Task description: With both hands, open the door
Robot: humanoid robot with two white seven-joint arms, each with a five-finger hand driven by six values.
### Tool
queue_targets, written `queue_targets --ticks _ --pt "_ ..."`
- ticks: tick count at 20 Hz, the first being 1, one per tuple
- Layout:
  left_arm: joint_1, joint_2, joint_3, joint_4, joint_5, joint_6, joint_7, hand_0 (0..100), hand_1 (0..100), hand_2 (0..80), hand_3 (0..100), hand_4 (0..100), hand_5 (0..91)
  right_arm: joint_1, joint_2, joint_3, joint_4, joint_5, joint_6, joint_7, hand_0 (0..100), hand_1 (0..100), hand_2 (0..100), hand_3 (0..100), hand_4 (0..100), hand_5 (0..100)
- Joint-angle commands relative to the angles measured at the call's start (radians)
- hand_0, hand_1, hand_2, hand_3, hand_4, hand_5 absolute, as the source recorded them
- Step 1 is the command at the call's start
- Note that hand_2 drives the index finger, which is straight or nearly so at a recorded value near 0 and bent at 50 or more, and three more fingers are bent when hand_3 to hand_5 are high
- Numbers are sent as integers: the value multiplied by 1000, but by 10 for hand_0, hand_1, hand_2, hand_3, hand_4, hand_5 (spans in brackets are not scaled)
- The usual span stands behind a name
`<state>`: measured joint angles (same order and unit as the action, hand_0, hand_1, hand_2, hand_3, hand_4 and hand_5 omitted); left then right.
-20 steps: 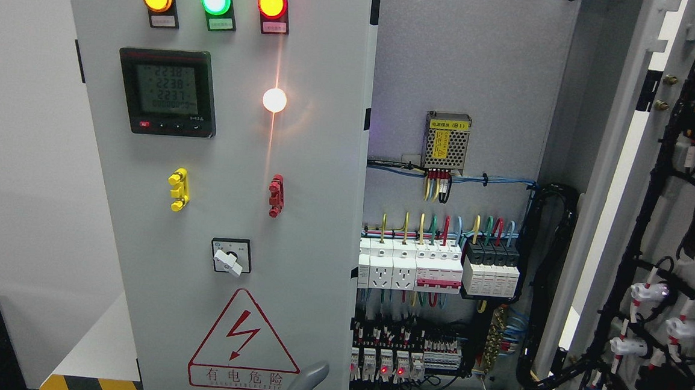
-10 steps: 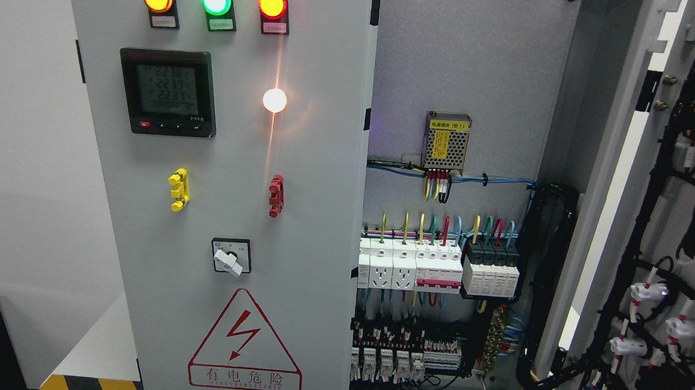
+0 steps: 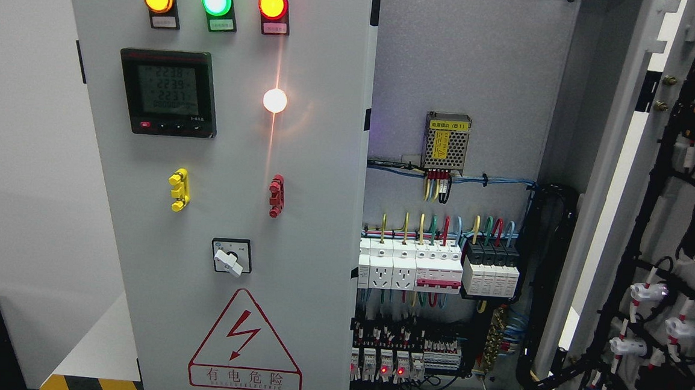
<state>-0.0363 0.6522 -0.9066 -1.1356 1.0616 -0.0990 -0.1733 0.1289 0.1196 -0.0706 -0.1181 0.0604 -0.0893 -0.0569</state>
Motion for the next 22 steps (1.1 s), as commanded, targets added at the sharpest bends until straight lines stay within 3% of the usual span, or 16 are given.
queue_targets --ticks 1,10,12,15,19,22 --pt "59 -140 37 483 -20 -2 0 0 0 0 0 0 0 0 0 0 0 -1 0 2 0 0 0 0 0 0" --pt "73 -347 109 858 -64 -2 -9 0 0 0 0 0 0 0 0 0 0 -1 0 2 0 0 0 0 0 0" --pt "75 -379 112 911 -113 -1 -31 0 0 0 0 0 0 0 0 0 0 1 0 2 0 0 0 0 0 0" --pt "67 -469 123 1058 -234 -1 -40 0 0 0 0 0 0 0 0 0 0 -1 0 2 0 0 0 0 0 0" --pt "58 -548 245 1209 -365 -1 -40 0 0 0 0 0 0 0 0 0 0 1 0 0 0 0 0 0 0 0" --pt "55 -556 354 1248 -457 -2 -40 0 0 0 0 0 0 0 0 0 0 1 0 0 0 0 0 0 0 0"
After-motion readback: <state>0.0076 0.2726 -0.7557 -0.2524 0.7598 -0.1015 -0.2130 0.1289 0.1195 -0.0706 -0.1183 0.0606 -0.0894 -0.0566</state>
